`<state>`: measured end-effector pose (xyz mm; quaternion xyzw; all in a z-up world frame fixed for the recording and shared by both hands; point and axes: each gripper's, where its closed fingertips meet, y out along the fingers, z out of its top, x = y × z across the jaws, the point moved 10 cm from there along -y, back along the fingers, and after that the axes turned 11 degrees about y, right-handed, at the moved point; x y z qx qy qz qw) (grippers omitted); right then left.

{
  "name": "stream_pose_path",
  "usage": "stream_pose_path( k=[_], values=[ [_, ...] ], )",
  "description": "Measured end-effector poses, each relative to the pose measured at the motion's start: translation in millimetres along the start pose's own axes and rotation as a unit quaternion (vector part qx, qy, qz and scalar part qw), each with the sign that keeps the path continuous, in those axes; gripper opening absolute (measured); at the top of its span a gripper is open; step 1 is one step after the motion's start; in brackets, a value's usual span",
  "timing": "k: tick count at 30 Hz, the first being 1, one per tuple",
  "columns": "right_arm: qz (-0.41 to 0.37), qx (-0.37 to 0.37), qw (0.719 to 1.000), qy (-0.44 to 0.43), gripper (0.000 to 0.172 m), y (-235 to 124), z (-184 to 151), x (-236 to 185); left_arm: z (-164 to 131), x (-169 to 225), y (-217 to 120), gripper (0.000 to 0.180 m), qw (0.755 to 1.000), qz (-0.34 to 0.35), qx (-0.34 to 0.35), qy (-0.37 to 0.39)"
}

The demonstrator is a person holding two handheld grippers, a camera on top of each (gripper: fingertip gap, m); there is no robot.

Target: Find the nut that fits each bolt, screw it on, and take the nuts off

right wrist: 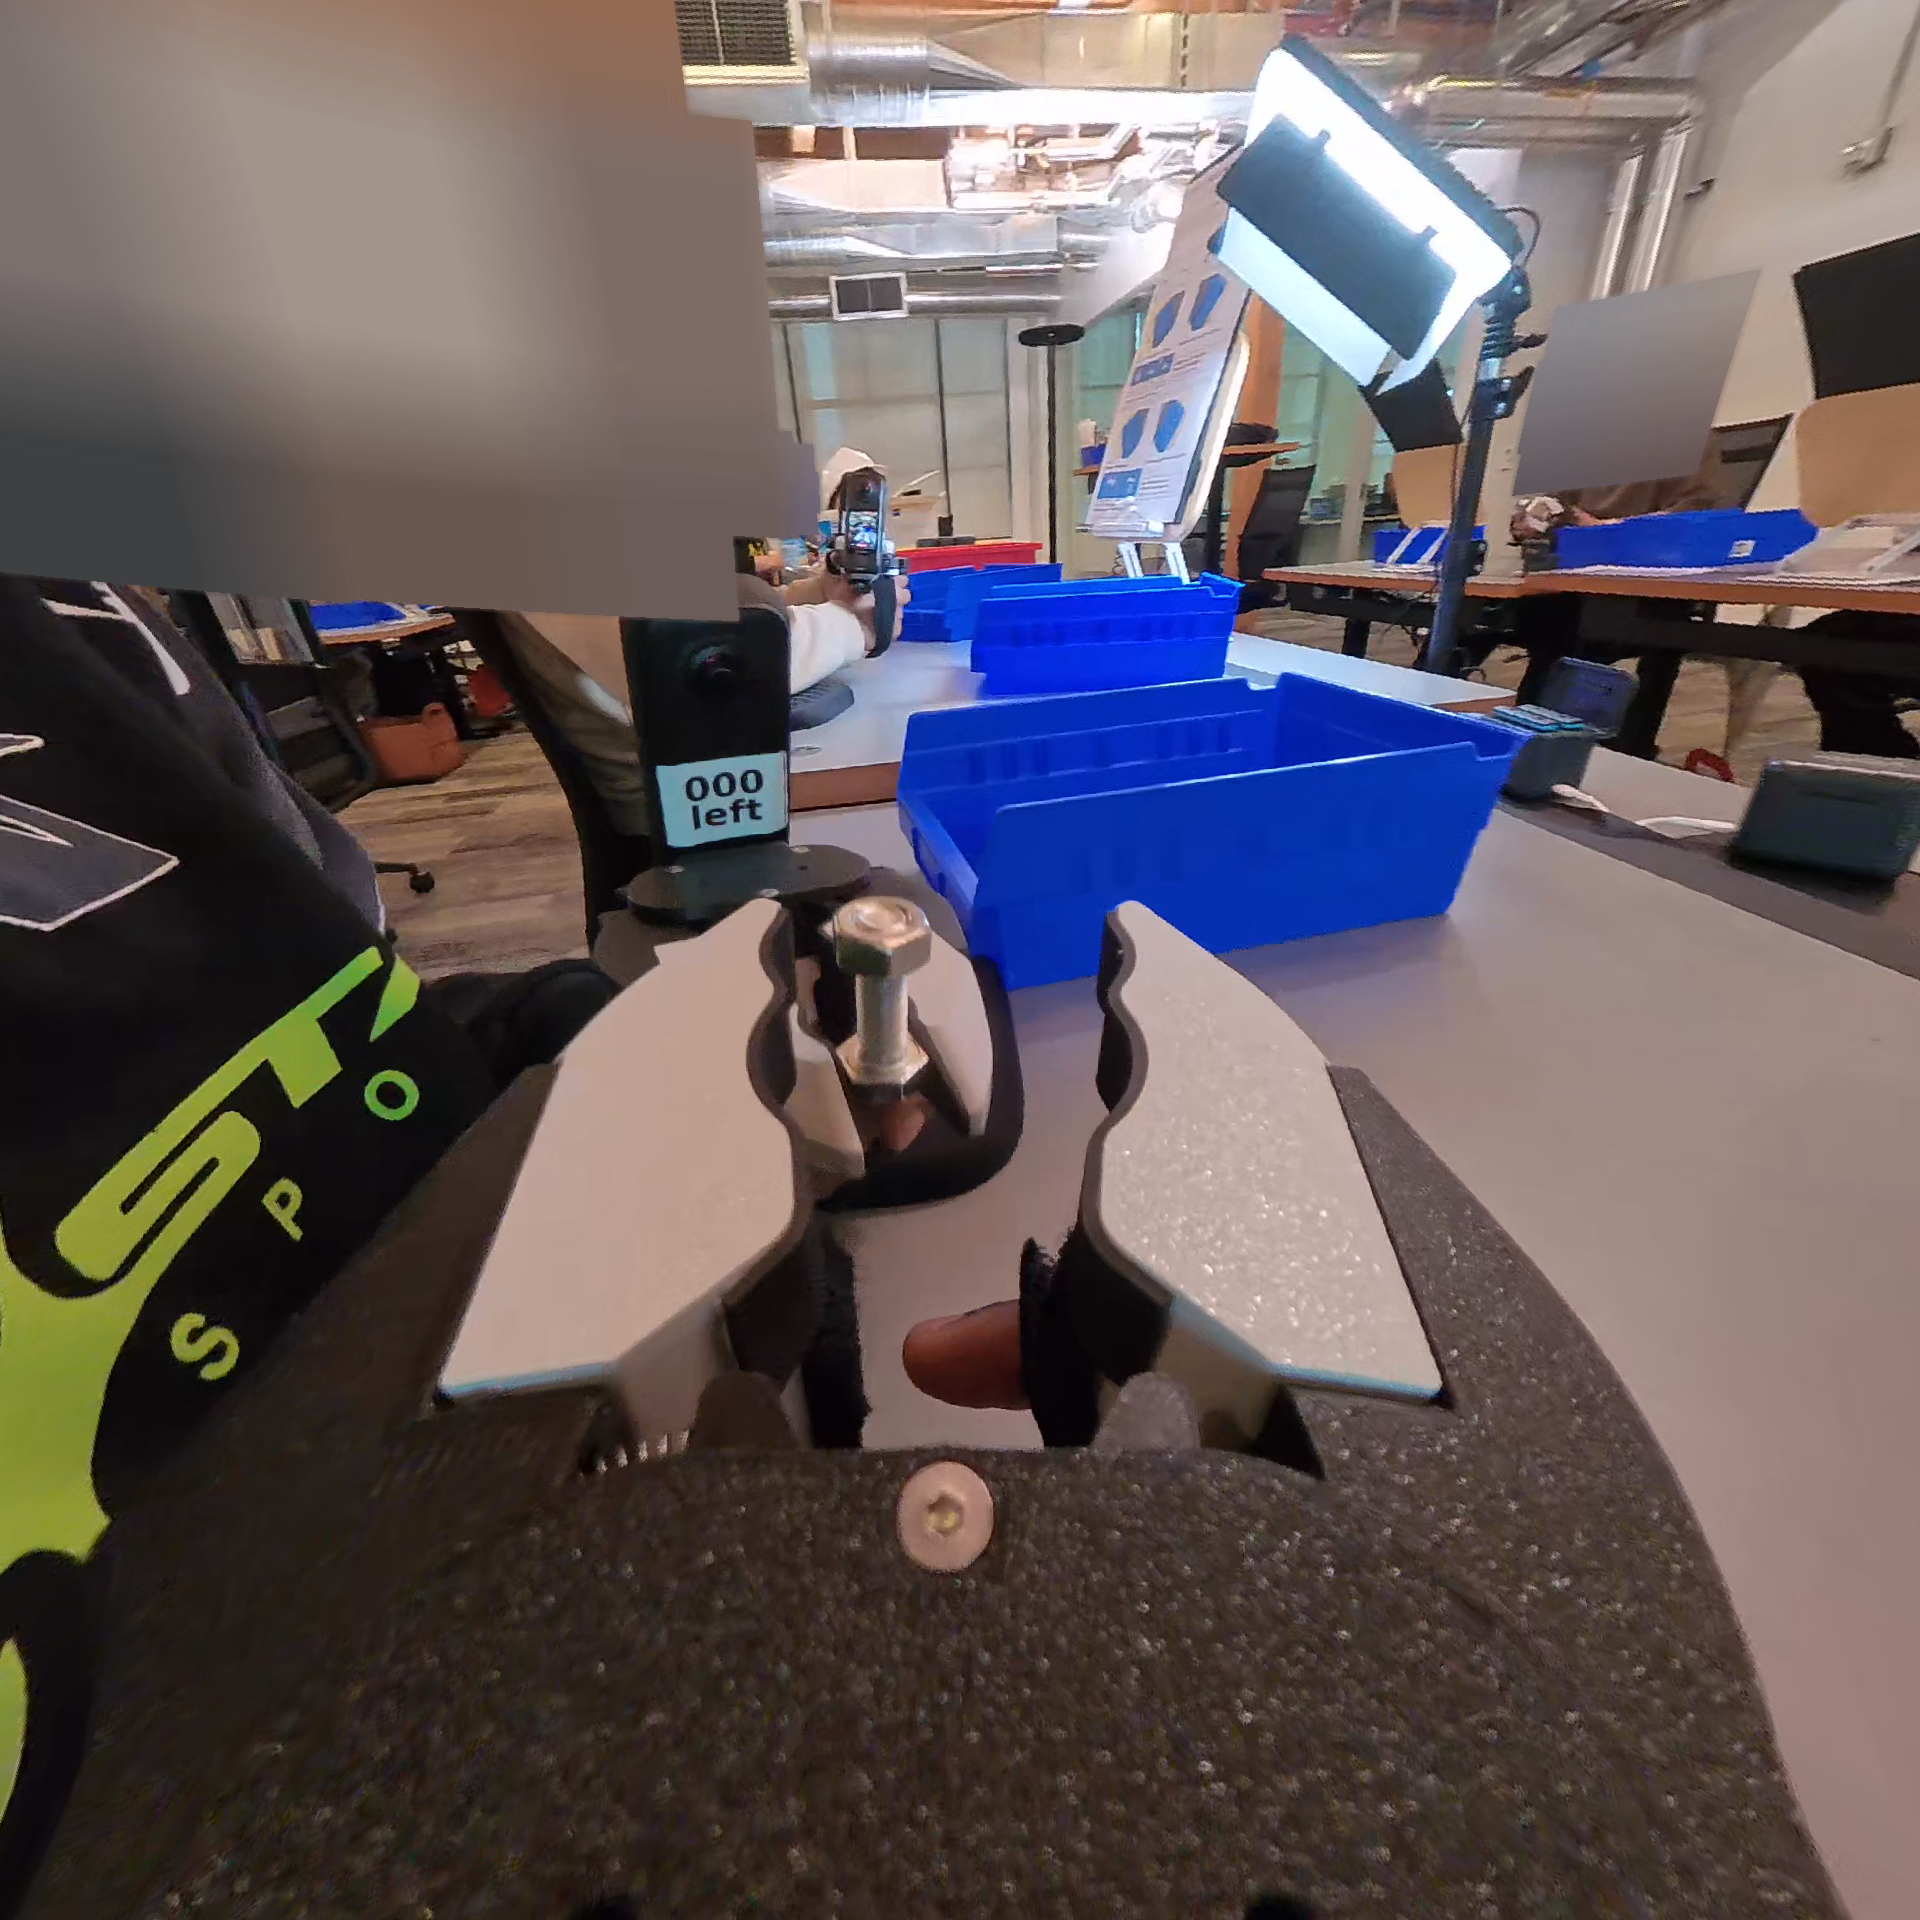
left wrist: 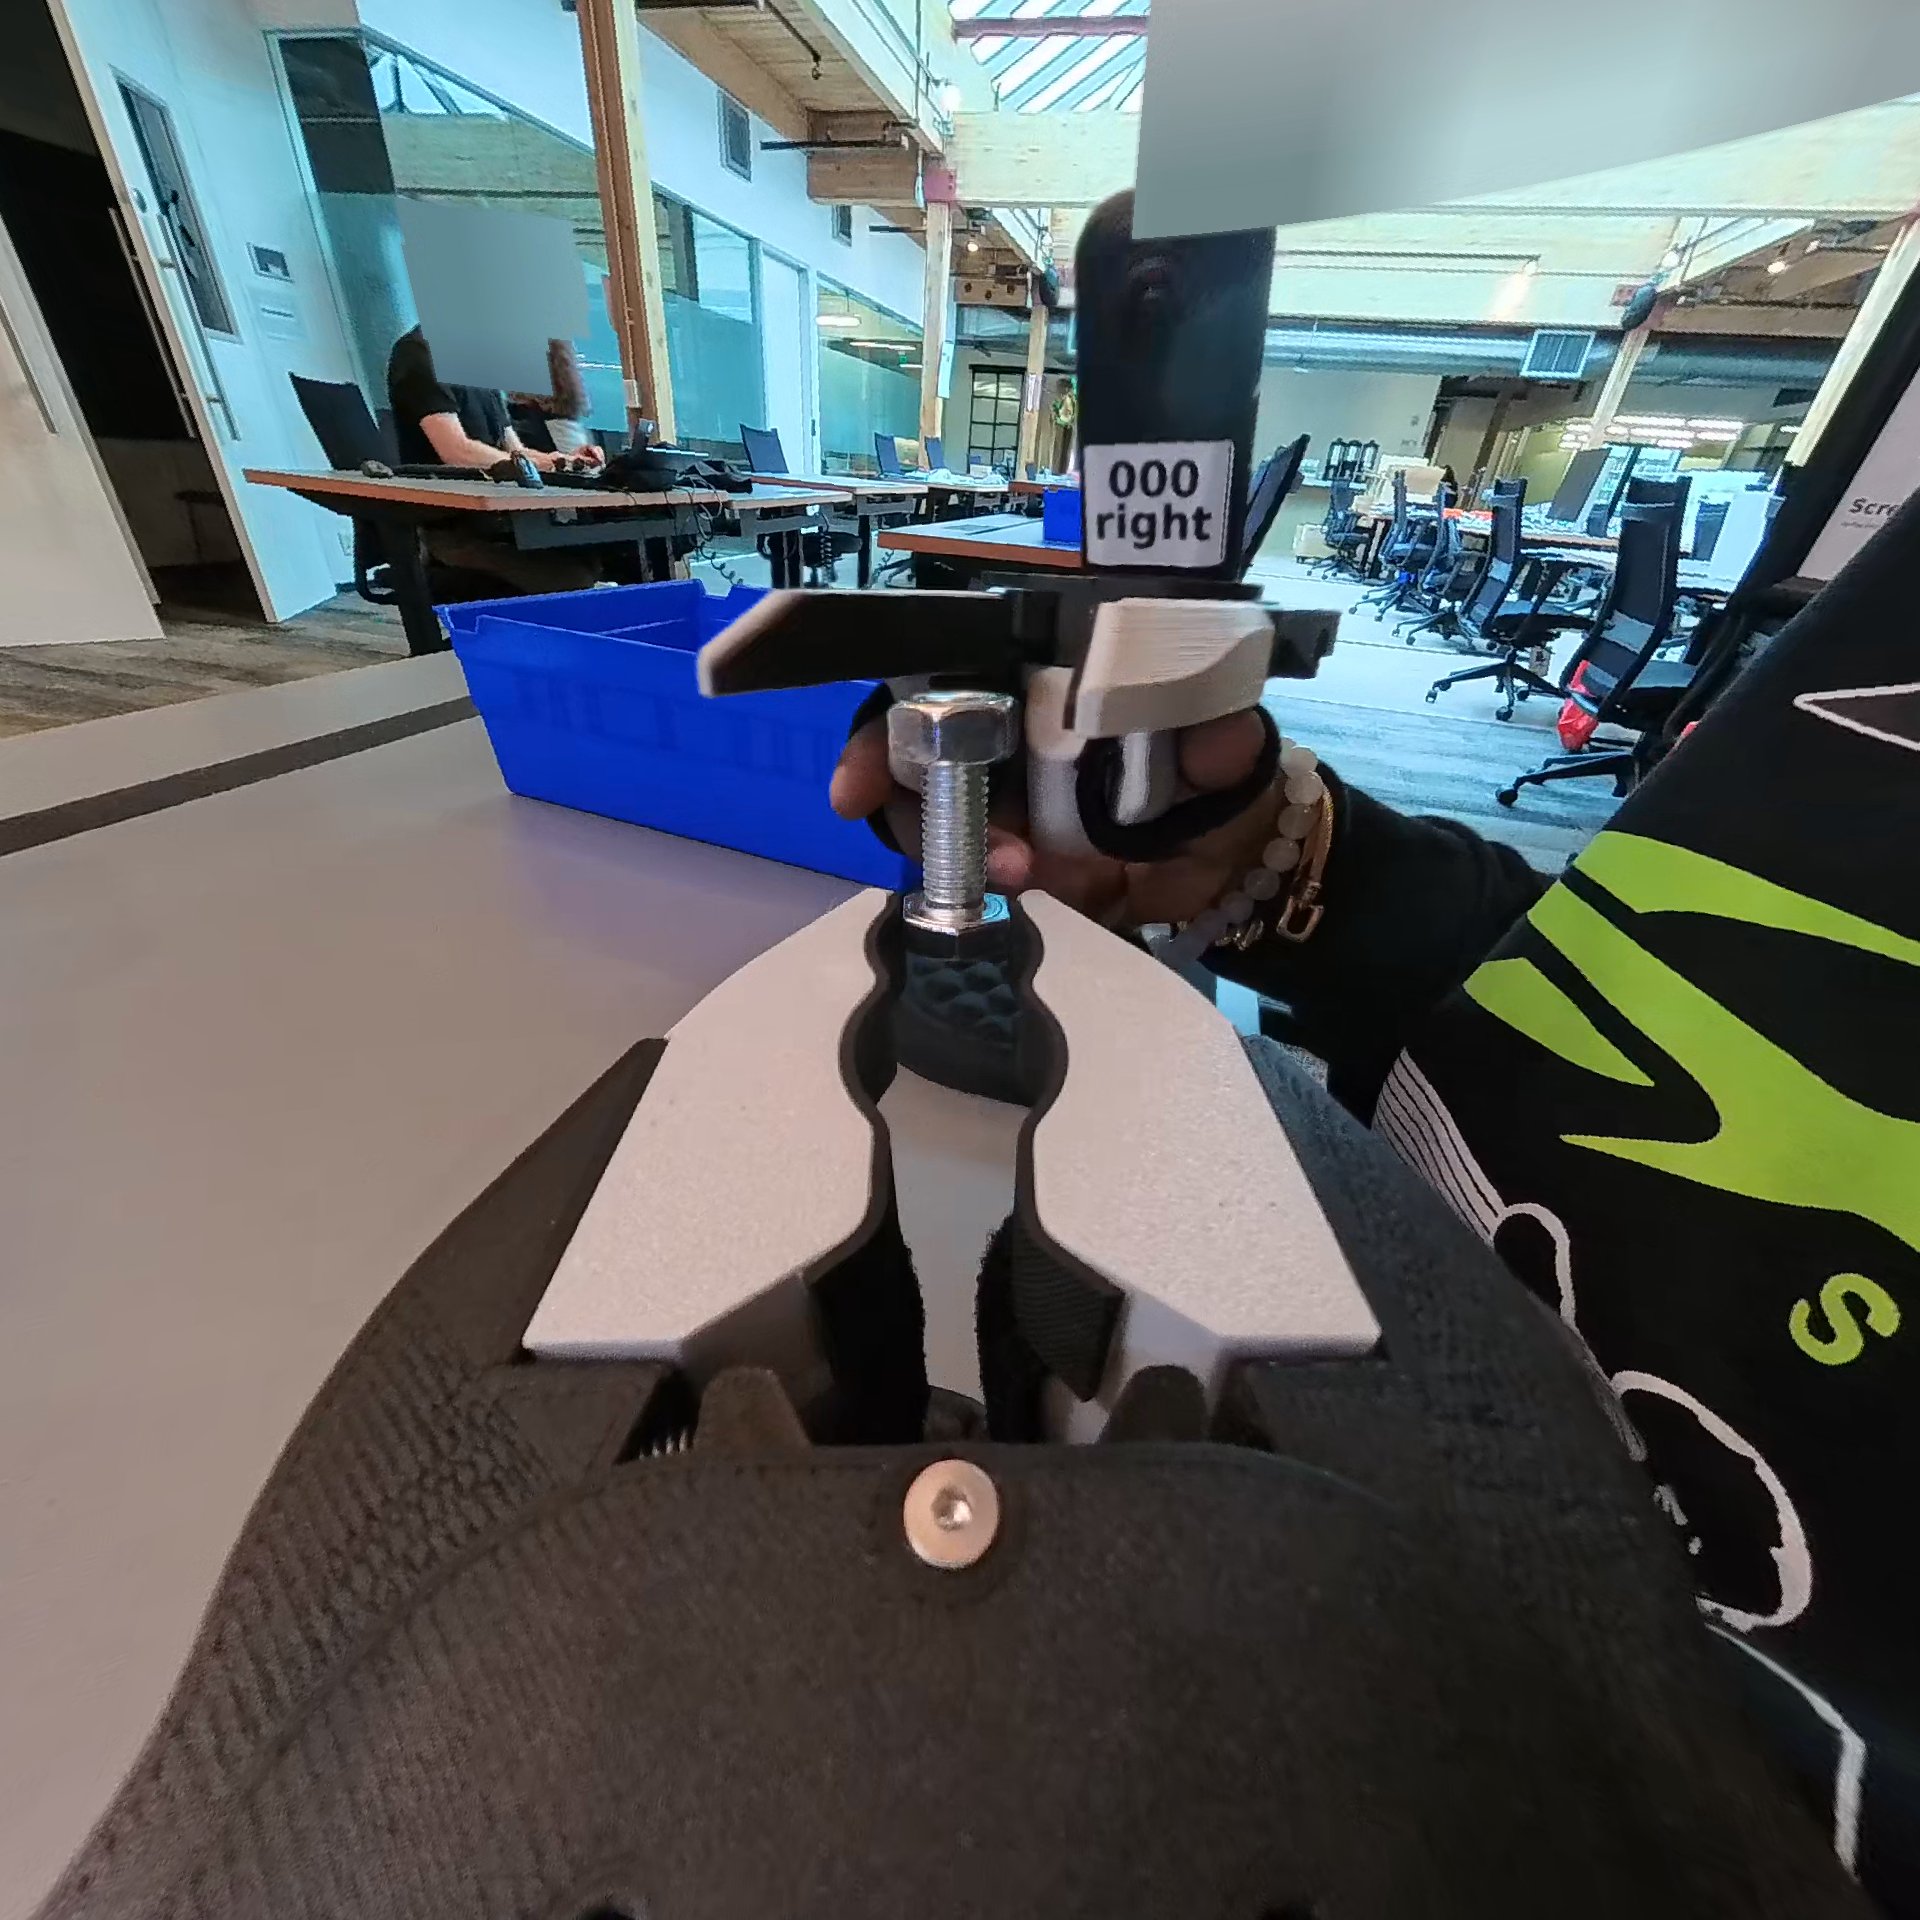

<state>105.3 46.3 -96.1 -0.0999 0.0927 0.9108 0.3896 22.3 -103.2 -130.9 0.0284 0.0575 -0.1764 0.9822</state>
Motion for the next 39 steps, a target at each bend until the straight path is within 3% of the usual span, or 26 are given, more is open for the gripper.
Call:
stream_pose_path(
  k=[12,21,23,24,28,39],
  values=[
    [-0.004,-0.029,1.0,-0.002,0.06,28.5,-3.1,0.4,-0.9,4.1,3.9,0.018,1.0,-0.009,-0.018,0.016],
    [-0.025,-0.013,1.0,0.01,0.063,-5.3,-1.5,7.0,-0.4,1.7,1.2,0.018,1.0,-0.007,-0.004,0.002],
    [-0.04,-0.011,0.999,0.012,0.058,-16.9,-2.0,9.8,-0.3,0.5,0.4,0.018,1.0,-0.004,0.0,-0.003],
    [-0.061,-0.006,0.998,0.008,0.041,-23.1,-2.0,12.3,0.3,1.2,-0.4,0.018,1.0,-0.012,0.009,-0.001],
    [-0.064,0.011,0.998,0.004,0.042,-34.7,0.6,12.2,0.1,1.8,0.2,0.018,1.0,-0.011,0.005,0.002],
    [0.012,0.003,1.0,0.02,0.06,15.3,0.9,0.4,-0.2,3.4,1.9,0.019,1.0,-0.011,0.001,0.007]
  ],
)
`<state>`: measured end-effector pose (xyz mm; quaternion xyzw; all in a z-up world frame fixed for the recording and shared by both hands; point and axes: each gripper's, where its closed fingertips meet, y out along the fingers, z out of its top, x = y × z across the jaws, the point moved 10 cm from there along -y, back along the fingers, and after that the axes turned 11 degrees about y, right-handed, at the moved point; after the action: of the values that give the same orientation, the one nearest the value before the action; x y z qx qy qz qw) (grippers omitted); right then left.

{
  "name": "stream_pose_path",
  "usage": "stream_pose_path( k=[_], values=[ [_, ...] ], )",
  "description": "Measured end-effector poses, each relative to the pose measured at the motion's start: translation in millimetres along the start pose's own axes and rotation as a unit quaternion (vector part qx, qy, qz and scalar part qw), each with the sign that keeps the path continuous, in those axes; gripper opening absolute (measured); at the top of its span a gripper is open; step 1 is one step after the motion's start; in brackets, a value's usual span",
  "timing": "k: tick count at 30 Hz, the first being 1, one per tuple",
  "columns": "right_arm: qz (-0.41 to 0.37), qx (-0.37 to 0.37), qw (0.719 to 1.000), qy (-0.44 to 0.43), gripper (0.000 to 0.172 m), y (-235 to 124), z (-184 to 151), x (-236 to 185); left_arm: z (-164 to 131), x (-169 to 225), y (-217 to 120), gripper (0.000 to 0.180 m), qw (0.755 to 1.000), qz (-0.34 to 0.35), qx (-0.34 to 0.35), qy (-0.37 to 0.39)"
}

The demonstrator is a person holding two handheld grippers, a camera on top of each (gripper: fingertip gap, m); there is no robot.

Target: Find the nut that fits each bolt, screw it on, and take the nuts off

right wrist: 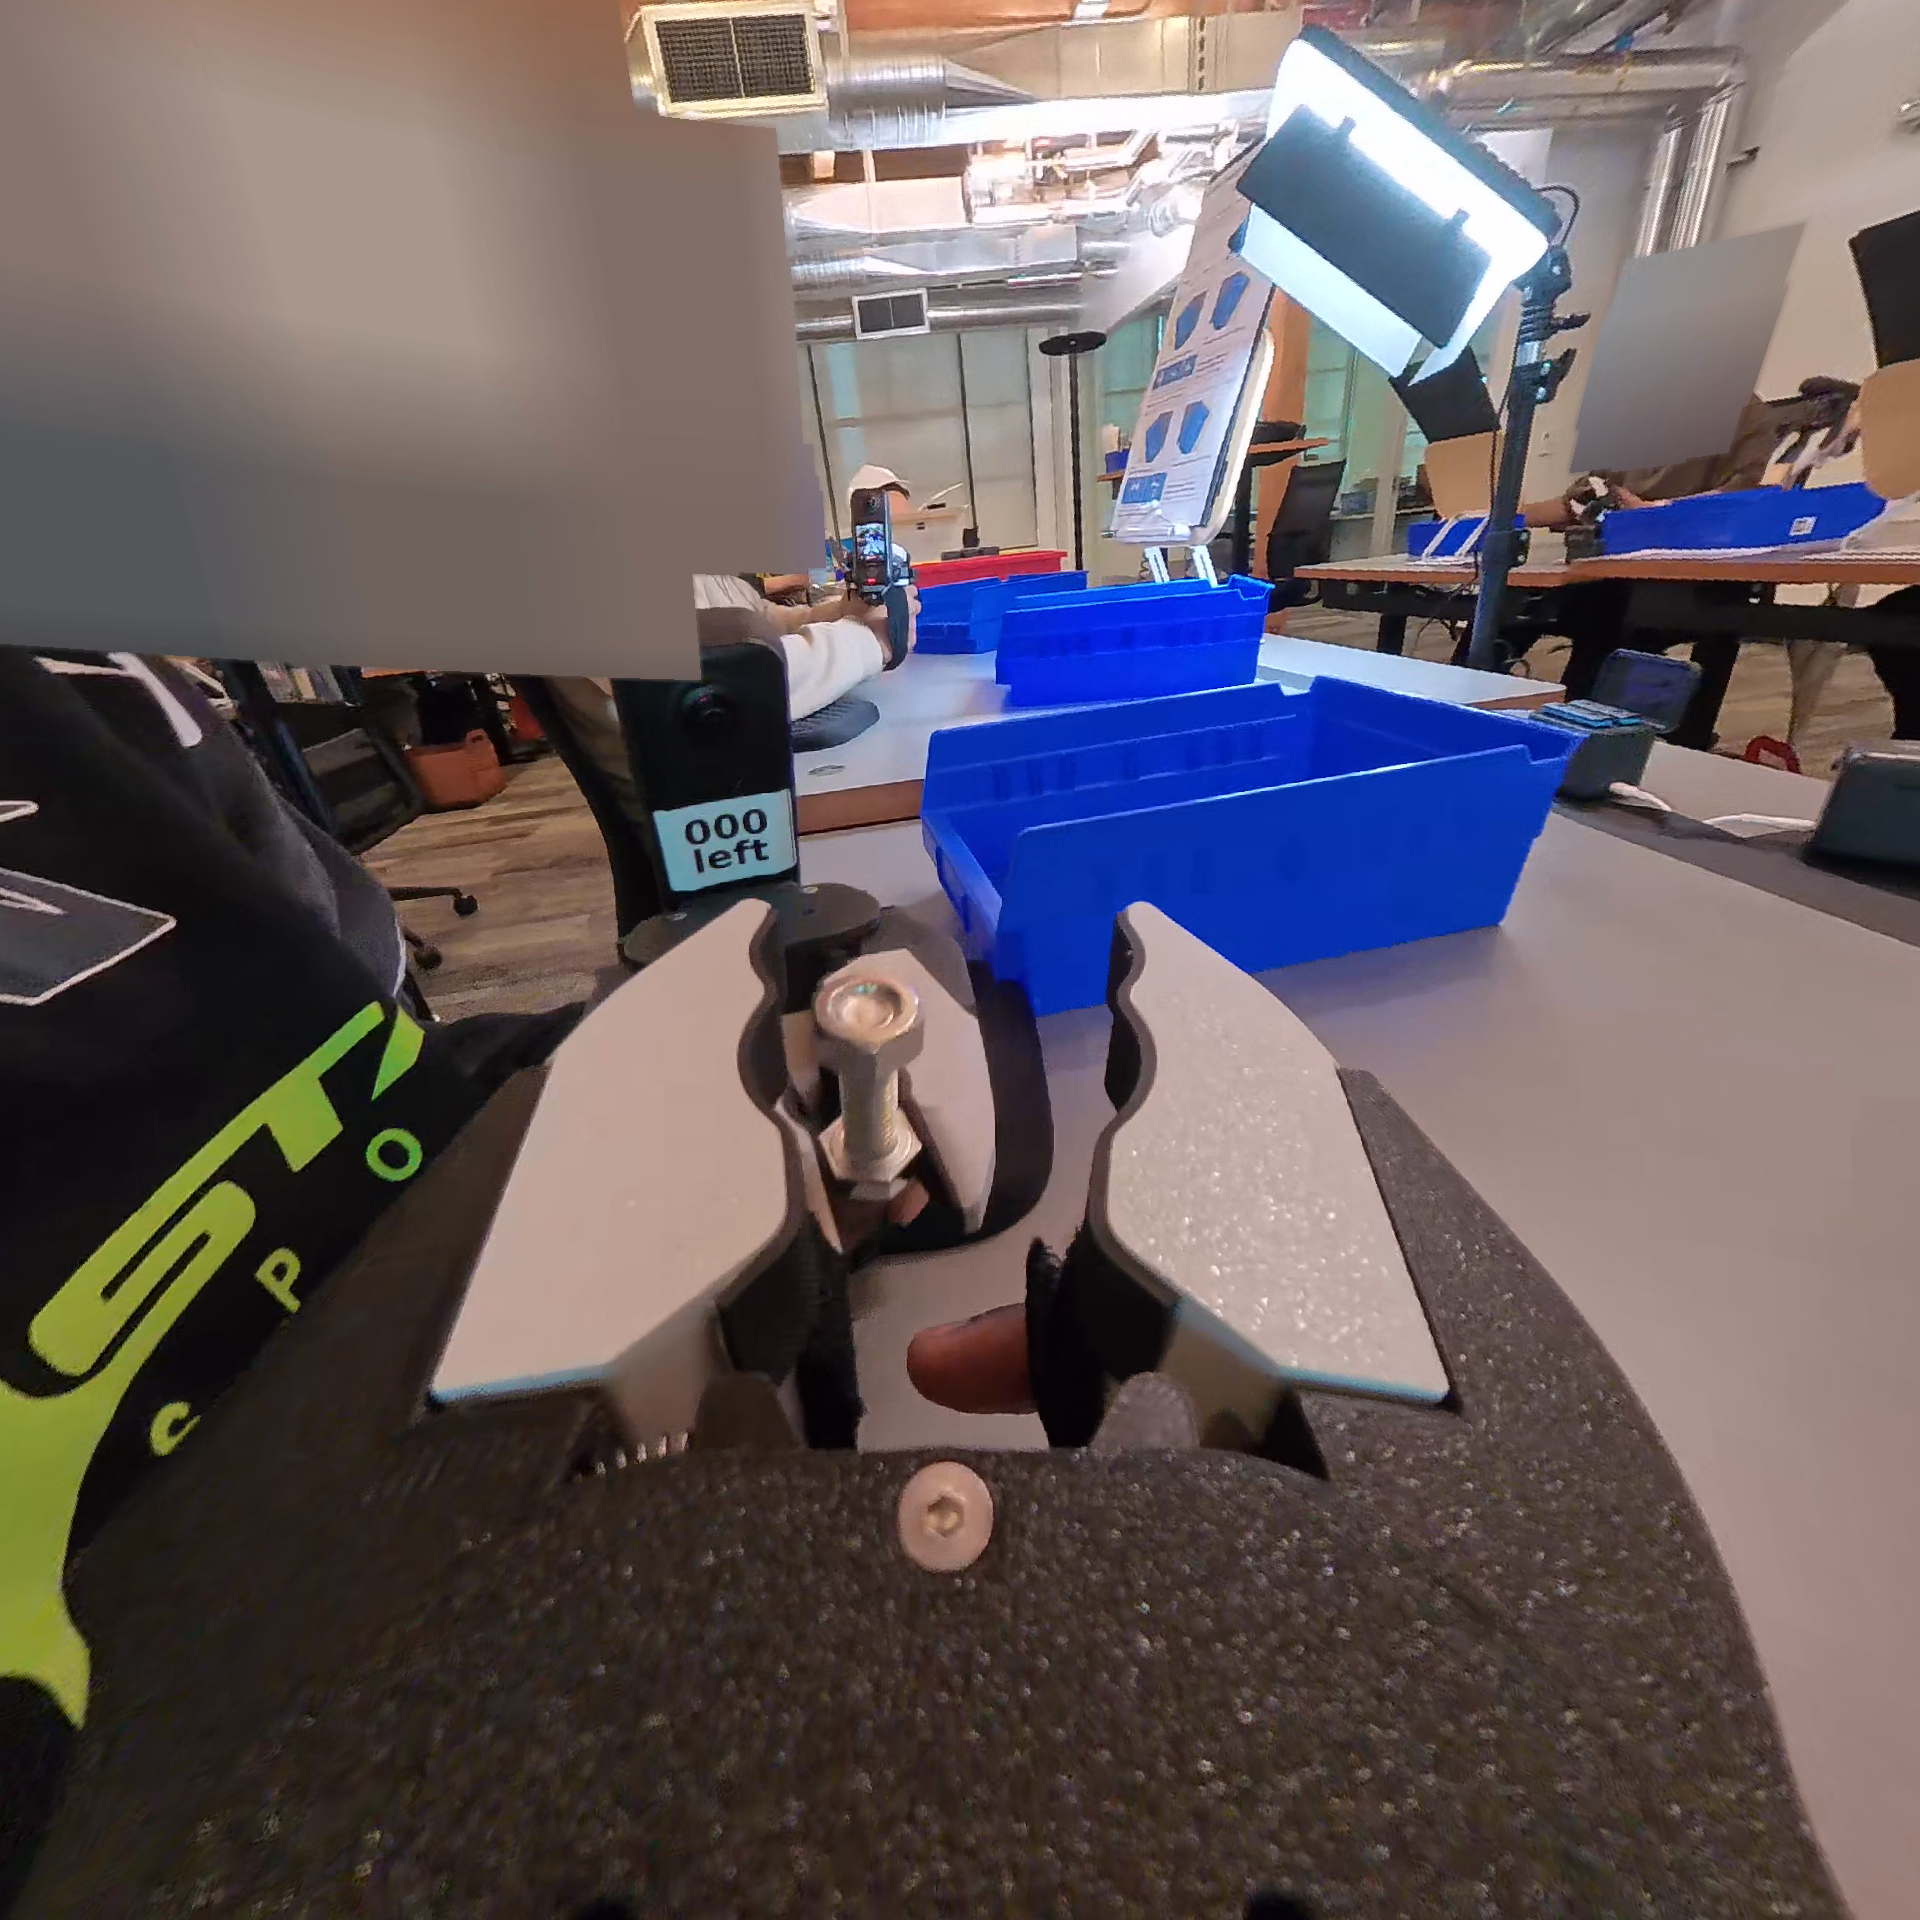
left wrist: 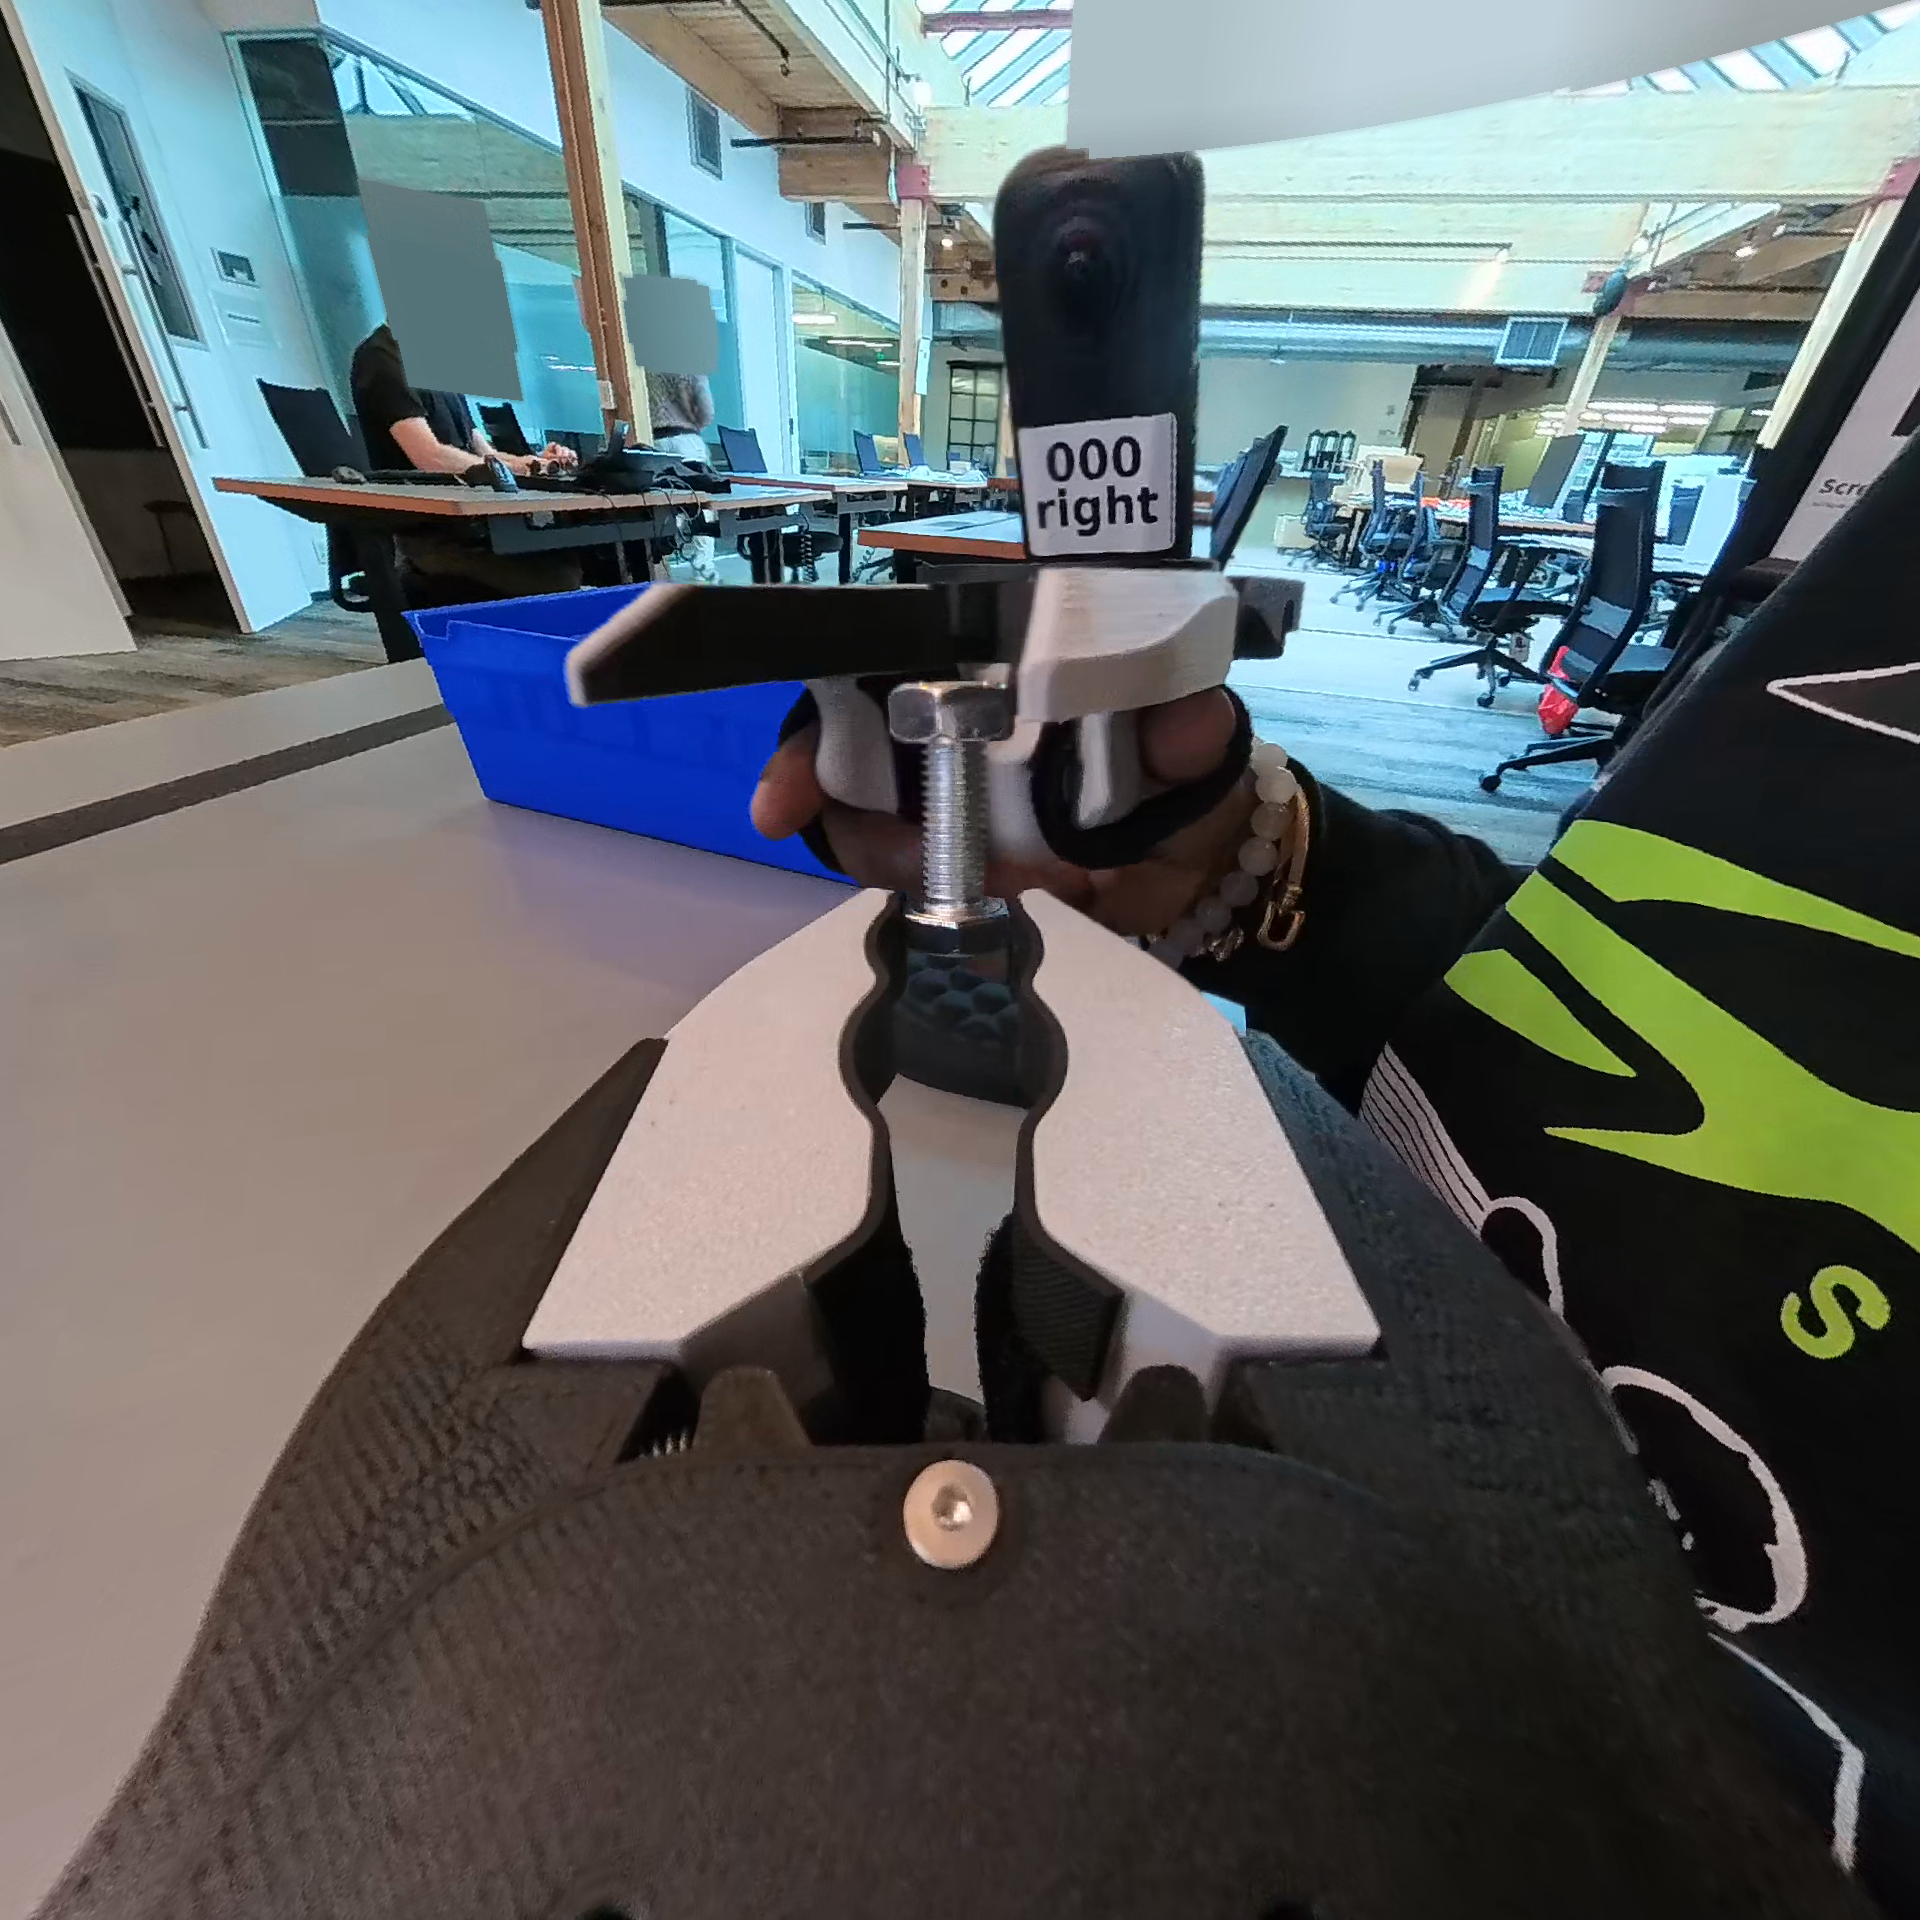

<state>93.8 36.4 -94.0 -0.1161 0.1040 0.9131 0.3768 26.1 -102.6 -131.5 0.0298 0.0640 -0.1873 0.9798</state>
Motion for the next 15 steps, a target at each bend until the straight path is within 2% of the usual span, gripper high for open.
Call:
stream_pose_path(
  k=[4,9,10,11,15],
  values=[
    [-0.008,-0.011,1.0,-0.004,0.059,2.5,-1.7,1.5,0.5,0.2,-1.0,0.018,1.0,-0.001,0.008,-0.002],
    [-0.016,0.008,1.0,0.006,0.058,-19.0,-0.7,4.7,1.0,-2.6,-4.9,0.018,0.999,0.004,0.03,-0.016],
    [-0.026,0.013,1.0,0.008,0.055,-24.6,-0.4,6.3,1.1,-3.1,-5.6,0.018,0.999,0.004,0.033,-0.018],
    [-0.043,0.02,0.999,0.008,0.043,-30.2,0.1,8.9,1.4,-2.9,-6.0,0.018,0.999,0.0,0.037,-0.018],
    [-0.046,0.04,0.998,0.004,0.042,-40.8,4.7,9.0,1.1,-2.4,-4.8,0.018,0.999,0.001,0.031,-0.015]
  ],
)
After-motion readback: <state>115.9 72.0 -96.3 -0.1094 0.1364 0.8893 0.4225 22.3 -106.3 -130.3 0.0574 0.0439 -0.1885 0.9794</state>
